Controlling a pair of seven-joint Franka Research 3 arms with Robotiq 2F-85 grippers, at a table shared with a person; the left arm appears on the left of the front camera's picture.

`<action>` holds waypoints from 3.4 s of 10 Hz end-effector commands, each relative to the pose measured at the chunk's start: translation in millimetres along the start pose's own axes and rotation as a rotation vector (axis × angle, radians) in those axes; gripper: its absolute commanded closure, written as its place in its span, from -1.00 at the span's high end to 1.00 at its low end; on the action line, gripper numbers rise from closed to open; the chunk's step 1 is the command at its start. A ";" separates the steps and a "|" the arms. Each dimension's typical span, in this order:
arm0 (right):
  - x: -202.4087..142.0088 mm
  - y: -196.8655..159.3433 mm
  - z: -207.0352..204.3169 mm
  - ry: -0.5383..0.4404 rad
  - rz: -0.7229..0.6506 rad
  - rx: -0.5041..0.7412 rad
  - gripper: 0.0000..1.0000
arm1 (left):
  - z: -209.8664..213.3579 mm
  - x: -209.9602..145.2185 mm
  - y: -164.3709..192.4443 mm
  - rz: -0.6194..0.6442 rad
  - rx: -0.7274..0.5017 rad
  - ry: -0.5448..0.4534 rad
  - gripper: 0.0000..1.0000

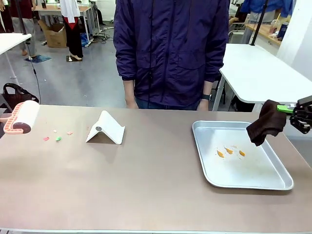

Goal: Clean the surface of the table.
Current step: Hold the Lint Roller with your left hand and the towel with your right hand, then if a person points to the right, clean the right side of the table with your right hand, and if they point to the left, clean the left side with your left hand.

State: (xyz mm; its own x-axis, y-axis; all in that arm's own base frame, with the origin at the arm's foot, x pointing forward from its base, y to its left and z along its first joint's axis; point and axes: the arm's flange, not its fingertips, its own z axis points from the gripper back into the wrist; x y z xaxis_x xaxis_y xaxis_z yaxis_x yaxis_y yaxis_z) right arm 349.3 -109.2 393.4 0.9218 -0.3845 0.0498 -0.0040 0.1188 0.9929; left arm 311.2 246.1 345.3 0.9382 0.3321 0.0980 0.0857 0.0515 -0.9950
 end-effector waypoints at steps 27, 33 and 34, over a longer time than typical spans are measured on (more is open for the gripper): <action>1.1 -6.5 -0.1 -0.003 -0.007 0.000 -0.81 | 0.0 0.0 0.0 0.000 0.000 0.000 -1.00; 10.5 -17.2 -78.7 0.063 0.298 -0.591 -0.81 | 0.0 0.0 0.0 0.000 0.000 0.000 -1.00; 15.0 -18.8 -81.7 0.026 0.316 -0.627 -0.81 | 0.0 0.0 0.0 0.000 0.000 0.000 -1.00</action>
State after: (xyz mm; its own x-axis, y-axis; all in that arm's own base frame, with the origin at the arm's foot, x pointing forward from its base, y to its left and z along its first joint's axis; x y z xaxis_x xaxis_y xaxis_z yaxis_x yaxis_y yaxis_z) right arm 391.4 -45.3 373.5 0.9379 -0.1987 0.2842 -0.0693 0.6957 0.7150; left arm 315.1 247.9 342.8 0.9371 0.3359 0.0948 0.0819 0.0523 -0.9953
